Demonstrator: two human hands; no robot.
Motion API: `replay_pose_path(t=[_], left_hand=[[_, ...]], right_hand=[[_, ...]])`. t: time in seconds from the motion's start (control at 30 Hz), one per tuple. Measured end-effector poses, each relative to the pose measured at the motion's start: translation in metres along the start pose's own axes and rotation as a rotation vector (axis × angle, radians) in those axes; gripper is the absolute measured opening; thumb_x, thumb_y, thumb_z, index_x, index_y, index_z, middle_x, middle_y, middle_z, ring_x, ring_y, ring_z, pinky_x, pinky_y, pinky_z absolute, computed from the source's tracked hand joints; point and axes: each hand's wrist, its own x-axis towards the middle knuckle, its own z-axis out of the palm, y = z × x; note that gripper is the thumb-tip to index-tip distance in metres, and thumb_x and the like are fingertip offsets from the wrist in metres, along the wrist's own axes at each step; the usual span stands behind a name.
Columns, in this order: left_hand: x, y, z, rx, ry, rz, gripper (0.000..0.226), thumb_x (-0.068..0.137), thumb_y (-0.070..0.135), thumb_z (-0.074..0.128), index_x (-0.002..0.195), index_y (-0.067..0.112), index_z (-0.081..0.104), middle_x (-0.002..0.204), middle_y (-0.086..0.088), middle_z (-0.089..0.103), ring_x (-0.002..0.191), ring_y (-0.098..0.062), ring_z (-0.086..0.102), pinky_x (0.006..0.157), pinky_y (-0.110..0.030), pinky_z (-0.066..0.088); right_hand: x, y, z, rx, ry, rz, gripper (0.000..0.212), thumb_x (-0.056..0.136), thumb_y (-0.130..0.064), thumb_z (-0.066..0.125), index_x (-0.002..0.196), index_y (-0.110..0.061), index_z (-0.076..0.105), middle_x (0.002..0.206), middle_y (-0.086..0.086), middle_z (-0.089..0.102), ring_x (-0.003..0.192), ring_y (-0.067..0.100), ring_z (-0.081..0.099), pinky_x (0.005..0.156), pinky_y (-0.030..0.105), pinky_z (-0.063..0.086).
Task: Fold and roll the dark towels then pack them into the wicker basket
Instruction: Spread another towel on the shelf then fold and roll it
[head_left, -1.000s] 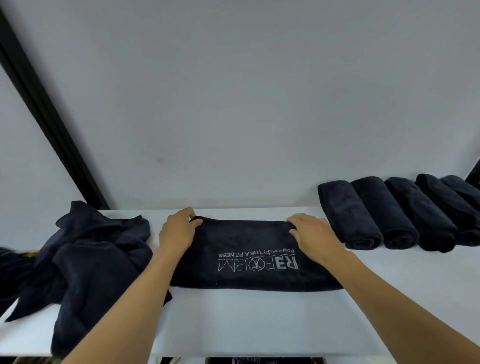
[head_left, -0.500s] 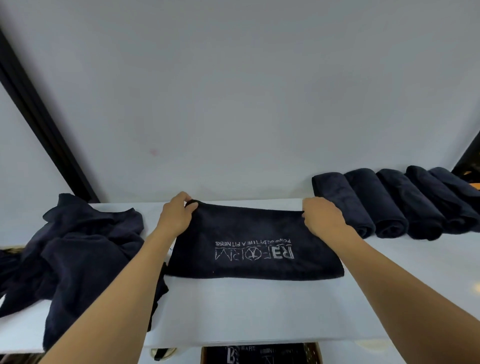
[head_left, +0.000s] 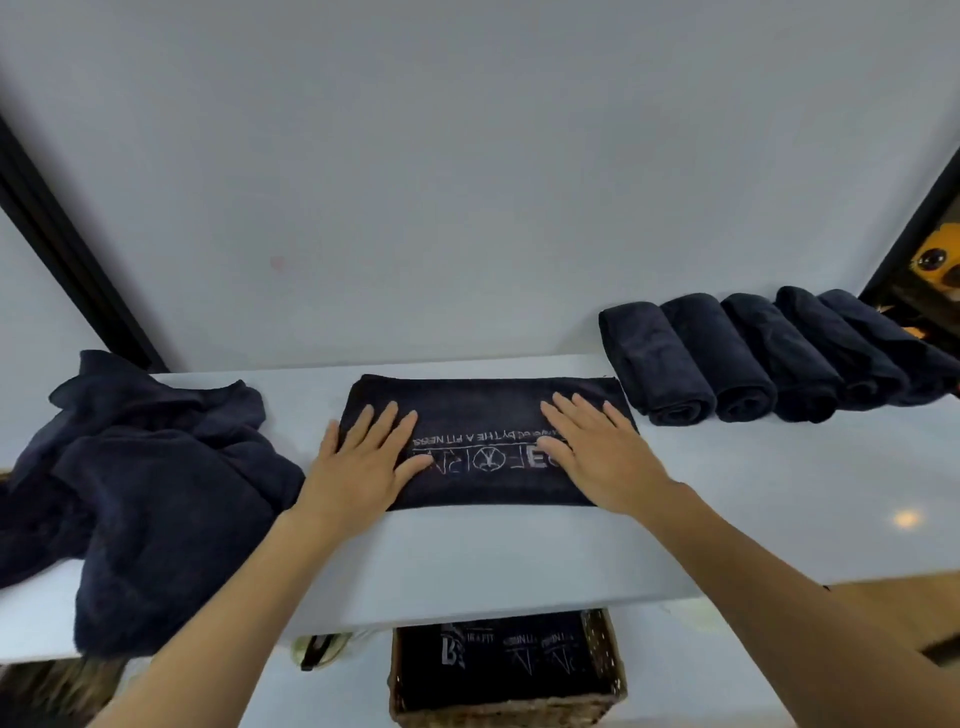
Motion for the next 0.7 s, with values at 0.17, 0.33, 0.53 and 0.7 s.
replay_pose_path(t=[0.17,0.33,0.53,0.7], left_hand=[[-0.035,0.010,-0.012,-0.040,-0.020,0.261,0.090,0.079,0.078,-0.005,0.154,0.033,0.018,0.160,0.008,0.004,0.150,-0.015,0.004,0.122,-0.041,0.002],[-0.025,-0.011,-0.005,0.056,0.183,0.315,0.054,0.095,0.002,0.046,0.146,0.021,0.042,0.152,-0.006,0.040,0.139,-0.028,0.041,0.117,-0.041,0.023],[-0.003,0.004,-0.041,-0.018,0.168,-0.018,0.054,0.094,-0.002,0.039,0.139,0.025,0.050,0.141,0.000,0.050,0.127,-0.026,0.046,0.105,-0.035,0.036],[-0.071,0.035,-0.026,-0.490,0.303,0.259,0.023,0.091,0.023,0.059,0.109,0.021,0.073,0.123,0.004,0.065,0.118,-0.017,0.055,0.097,-0.029,0.045]], right_hand=[[-0.028,0.014,-0.006,0.032,0.067,-0.039,0.081,0.088,-0.071,0.006,0.153,-0.026,0.027,0.160,-0.008,0.020,0.149,0.014,0.015,0.121,0.038,0.007],[-0.056,0.013,-0.004,-0.095,0.282,-0.235,0.032,0.087,-0.040,0.065,0.110,-0.019,0.069,0.106,-0.001,0.067,0.092,0.022,0.063,0.080,0.036,0.051],[-0.078,-0.091,-0.018,0.077,0.062,-0.181,0.033,0.100,-0.023,0.045,0.130,-0.012,0.055,0.124,0.009,0.054,0.112,0.028,0.052,0.093,0.041,0.047],[-0.086,-0.089,-0.027,0.538,0.184,-0.301,0.024,0.096,-0.020,0.054,0.113,-0.024,0.071,0.109,-0.007,0.069,0.101,0.013,0.064,0.090,0.036,0.050]])
